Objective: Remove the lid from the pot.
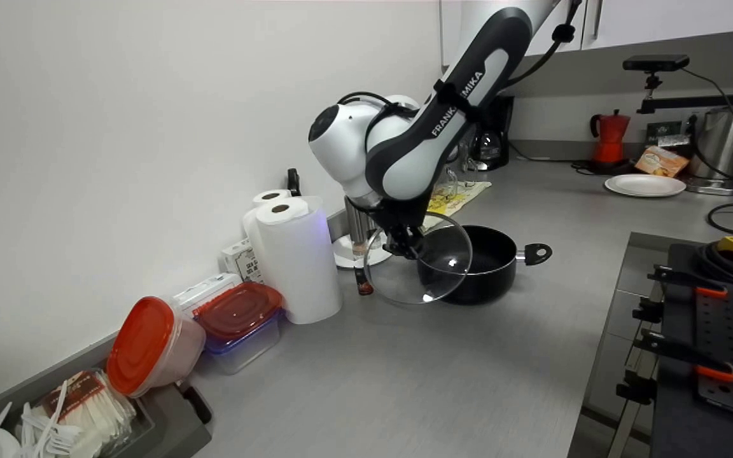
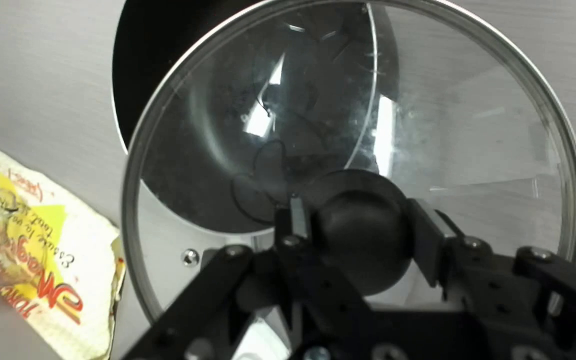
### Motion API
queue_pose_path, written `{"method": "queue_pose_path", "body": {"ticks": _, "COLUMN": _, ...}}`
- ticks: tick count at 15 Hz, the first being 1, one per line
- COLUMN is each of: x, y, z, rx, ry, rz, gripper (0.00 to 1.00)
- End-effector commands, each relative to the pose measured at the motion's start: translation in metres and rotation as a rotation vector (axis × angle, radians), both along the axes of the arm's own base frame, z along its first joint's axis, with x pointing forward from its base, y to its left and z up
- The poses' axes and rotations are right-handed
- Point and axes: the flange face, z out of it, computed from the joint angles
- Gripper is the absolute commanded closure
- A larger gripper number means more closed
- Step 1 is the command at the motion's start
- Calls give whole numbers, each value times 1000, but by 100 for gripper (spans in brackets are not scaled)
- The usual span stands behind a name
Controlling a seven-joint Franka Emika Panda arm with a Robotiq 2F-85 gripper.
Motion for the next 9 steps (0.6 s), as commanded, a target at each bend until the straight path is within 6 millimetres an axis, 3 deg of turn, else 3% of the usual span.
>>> {"method": "queue_pose_path", "body": {"ticks": 1, "x": 15, "y": 30, "z": 41, "rx": 20, "ry": -45, "rz": 64, "gripper": 75}}
{"method": "queue_pose_path", "body": {"ticks": 3, "x": 15, "y": 53, "z": 44, "rx": 61, "ry": -46, "rz": 99, "gripper": 75}}
{"method": "queue_pose_path", "body": {"ticks": 9, "x": -2, "y": 129, "z": 19, "rx": 172, "ry": 25, "rz": 198, "gripper": 75}}
